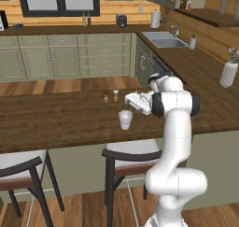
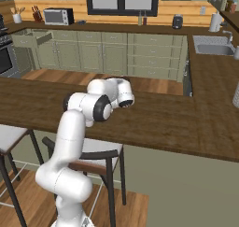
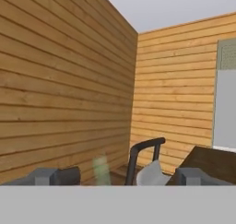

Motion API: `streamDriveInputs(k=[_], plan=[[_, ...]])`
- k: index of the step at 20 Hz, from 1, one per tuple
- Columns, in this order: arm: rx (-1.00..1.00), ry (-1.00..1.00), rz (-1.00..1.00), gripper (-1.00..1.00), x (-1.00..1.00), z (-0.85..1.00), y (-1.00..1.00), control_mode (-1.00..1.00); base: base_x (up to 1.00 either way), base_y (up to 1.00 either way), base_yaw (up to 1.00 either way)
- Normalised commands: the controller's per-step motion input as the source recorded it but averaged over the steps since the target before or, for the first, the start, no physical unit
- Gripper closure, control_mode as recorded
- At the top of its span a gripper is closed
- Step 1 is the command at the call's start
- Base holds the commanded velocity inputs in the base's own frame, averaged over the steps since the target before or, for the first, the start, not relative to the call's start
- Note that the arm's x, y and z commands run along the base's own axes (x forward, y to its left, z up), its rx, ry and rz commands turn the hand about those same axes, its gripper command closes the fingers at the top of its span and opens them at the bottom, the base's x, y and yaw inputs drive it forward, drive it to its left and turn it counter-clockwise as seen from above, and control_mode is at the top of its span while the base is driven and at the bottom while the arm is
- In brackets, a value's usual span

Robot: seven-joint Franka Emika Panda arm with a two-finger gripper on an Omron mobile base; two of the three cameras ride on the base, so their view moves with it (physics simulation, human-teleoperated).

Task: Take a straw from the drawer in front and place it inside the glass cup on the dining counter.

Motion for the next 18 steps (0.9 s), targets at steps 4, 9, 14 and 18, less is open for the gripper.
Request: streamDriveInputs(k=[4, 9, 14, 18], plan=[[0.0, -0.06, 0.0, -1.0, -0.3, 0.45, -0.08, -1.0, 0.0, 0.0, 0.0], [0.0, -0.11, 0.0, -1.0, -0.38, 0.55, -0.13, -1.0, 0.0, 0.0, 0.0], [0.0, -0.14, 0.0, -1.0, -0.58, 0.41, -0.03, -1.0, 0.0, 0.0, 0.0], [0.0, -0.12, 0.0, -1.0, -0.61, 0.31, 0.0, -1.0, 0.0, 0.0, 0.0]])
